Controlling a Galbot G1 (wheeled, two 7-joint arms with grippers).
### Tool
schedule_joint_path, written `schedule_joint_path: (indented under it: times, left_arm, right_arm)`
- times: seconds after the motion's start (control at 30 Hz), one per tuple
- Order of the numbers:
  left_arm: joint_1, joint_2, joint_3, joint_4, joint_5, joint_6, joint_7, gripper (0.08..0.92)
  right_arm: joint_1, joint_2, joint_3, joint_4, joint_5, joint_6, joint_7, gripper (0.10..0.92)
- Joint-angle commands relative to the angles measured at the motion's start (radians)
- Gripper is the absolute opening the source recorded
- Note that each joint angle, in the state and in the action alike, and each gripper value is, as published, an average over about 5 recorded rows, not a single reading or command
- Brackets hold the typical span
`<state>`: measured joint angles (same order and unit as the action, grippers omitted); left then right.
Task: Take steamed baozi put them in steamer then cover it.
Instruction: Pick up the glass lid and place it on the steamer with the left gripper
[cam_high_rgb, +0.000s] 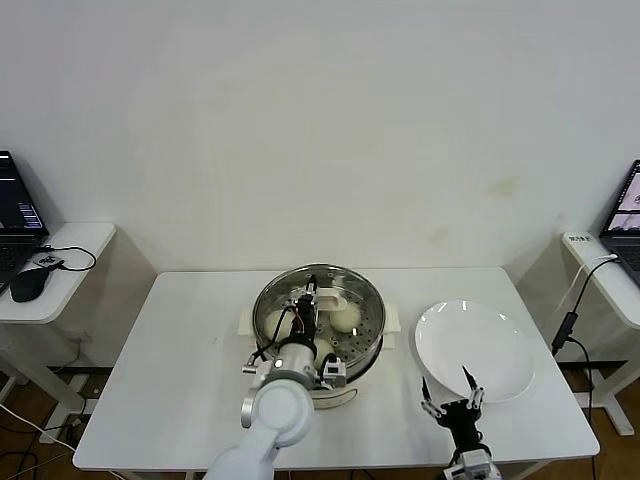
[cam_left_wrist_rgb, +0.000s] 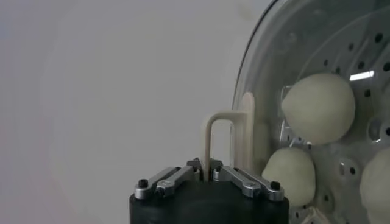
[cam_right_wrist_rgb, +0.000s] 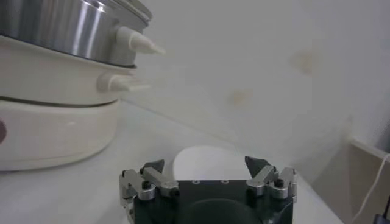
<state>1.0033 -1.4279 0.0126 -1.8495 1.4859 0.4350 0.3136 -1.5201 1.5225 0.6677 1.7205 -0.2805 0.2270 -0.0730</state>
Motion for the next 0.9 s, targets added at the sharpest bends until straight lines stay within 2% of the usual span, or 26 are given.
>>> schedule_joint_path:
  times: [0.03,0.5,0.7,0.9]
  left_arm:
    - [0.010,-0.017,-0.001,0.006,0.019,-0.004,0.000,0.146]
    - [0.024,-0.030,-0.003,-0.007,0.009,-0.014,-0.011,0.162]
    - [0.062,-0.008,-0.007,-0.078,0.004,-0.016,-0.010,0.315]
    - [0.155,0.058,-0.017,-0.232,-0.025,-0.020,-0.010,0.488]
  right_arm:
    - [-0.002,-0.001,-0.004,0.002,-0.003,0.001,-0.001,0.823]
    - [-0.006,-0.003,-0.009,0.001,-0.003,0.002,0.000,0.823]
    - [-0.007,0.000,-0.015,0.002,-0.006,0.000,0.000,0.823]
    - [-0.013,0.002,-0.016,0.005,-0.012,-0.002,0.000,0.823]
